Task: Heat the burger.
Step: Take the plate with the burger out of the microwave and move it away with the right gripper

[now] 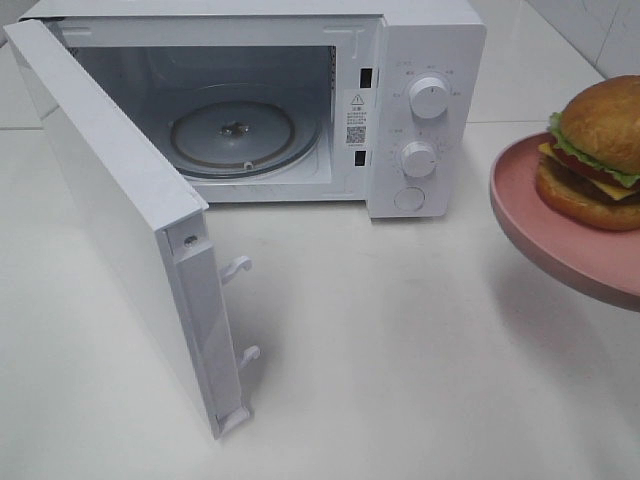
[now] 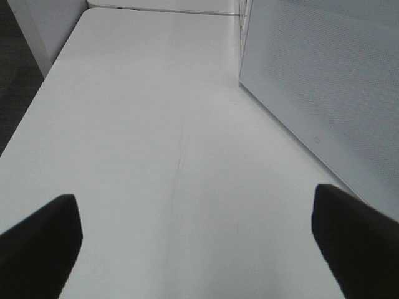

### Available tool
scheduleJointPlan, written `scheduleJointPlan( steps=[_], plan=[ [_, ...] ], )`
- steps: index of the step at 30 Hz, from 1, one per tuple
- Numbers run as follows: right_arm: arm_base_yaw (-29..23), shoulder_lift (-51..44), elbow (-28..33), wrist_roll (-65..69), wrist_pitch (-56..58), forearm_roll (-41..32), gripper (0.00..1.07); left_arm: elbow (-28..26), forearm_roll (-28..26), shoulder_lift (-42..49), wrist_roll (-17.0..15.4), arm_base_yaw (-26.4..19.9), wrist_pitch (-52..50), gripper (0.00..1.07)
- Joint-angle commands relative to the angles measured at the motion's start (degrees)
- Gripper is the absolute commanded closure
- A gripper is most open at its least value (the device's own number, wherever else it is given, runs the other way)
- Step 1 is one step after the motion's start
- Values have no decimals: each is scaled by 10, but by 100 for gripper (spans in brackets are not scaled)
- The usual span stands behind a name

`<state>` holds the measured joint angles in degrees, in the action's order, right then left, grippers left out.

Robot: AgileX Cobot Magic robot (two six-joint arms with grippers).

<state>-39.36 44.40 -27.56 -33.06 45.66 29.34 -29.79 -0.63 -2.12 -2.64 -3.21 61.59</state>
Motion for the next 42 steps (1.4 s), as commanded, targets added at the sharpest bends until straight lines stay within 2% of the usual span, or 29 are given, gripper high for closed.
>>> scheduleJointPlan(
  steps=[1,11,20,42],
  plan=[
    [-1,-7,-6,65,6,61,107,2,-1,1,1,-1,-5,15],
    [-1,-3,-6,221,59,119,107,2,-1,1,1,-1,-5,15],
    [-1,10,-6,331,102,138,107,2,-1,1,1,-1,-5,15],
    [-1,225,-7,769,112,195,107,2,-1,1,1,-1,-5,15]
  ],
)
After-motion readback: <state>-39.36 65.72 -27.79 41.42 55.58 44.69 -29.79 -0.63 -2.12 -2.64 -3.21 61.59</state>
